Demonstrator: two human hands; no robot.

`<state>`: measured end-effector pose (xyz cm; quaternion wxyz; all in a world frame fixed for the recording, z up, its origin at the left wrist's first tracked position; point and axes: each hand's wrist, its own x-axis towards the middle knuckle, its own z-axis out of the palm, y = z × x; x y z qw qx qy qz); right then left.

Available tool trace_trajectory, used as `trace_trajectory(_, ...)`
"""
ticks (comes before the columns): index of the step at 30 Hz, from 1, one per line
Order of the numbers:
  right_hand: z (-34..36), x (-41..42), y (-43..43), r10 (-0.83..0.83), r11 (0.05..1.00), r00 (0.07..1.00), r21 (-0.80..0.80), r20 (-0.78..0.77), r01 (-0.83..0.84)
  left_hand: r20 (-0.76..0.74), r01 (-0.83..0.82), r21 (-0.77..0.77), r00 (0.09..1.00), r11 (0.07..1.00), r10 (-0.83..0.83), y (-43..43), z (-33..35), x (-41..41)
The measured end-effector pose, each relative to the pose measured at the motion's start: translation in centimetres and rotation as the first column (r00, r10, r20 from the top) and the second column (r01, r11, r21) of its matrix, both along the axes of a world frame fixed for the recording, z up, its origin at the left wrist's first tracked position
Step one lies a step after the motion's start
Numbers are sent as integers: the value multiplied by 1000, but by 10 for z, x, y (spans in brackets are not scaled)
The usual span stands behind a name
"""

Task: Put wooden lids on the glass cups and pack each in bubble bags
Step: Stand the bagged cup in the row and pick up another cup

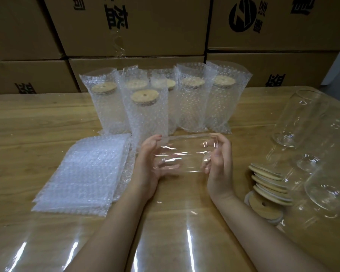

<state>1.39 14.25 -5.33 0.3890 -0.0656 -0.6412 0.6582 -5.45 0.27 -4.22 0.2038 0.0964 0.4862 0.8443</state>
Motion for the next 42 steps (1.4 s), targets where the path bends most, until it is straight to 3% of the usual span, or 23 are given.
trace_trajectory(2,0,3,-4,-5,997,998,72,-64,9,217,202,-27,957,979,-191,-11,6,-3)
trace_trajectory(4,-1,4,-4,4,994,997,112,-78,4,326,319,-60,902,946,-284,-19,10,-7)
trace_trajectory(8,-2,1,1,4,1000,998,29,-60,-2,318,381,-106,888,918,-332,-22,11,-9)
trace_trajectory(14,-2,-10,12,36,984,989,-175,140,-11,164,498,10,855,867,-493,-17,7,-3)
trace_trajectory(16,-3,-14,18,51,948,991,-319,126,-8,67,491,11,869,871,-491,-6,5,3)
trace_trajectory(19,-5,-16,20,89,820,995,-570,34,-54,-60,450,-28,891,893,-451,10,0,15)
trace_trajectory(22,-4,-17,15,182,719,982,-688,54,-96,-99,392,-65,913,918,-397,22,-7,24)
trace_trajectory(25,-6,-16,6,338,742,929,-651,153,-163,-35,334,-22,942,942,-335,31,-7,28)
trace_trajectory(27,-7,-15,0,273,804,956,-572,109,-165,-47,237,-50,970,970,-239,34,-7,30)
trace_trajectory(31,-5,-9,-15,270,872,962,-430,26,-233,-282,-43,-201,959,979,-15,30,-9,28)
trace_trajectory(34,-2,-8,-21,301,893,953,-345,-15,-288,-564,-258,-304,824,917,45,26,-10,29)
trace_trajectory(37,0,-8,-22,302,897,953,-330,-32,-295,-871,-411,-298,486,862,-69,22,-9,29)
trace_trajectory(40,0,-6,-22,325,905,946,-284,-20,-317,-968,-492,-249,147,834,-203,16,-1,26)
trace_trajectory(42,-2,-5,-24,299,944,954,-154,21,-292,-968,-521,-222,21,824,-248,14,3,24)
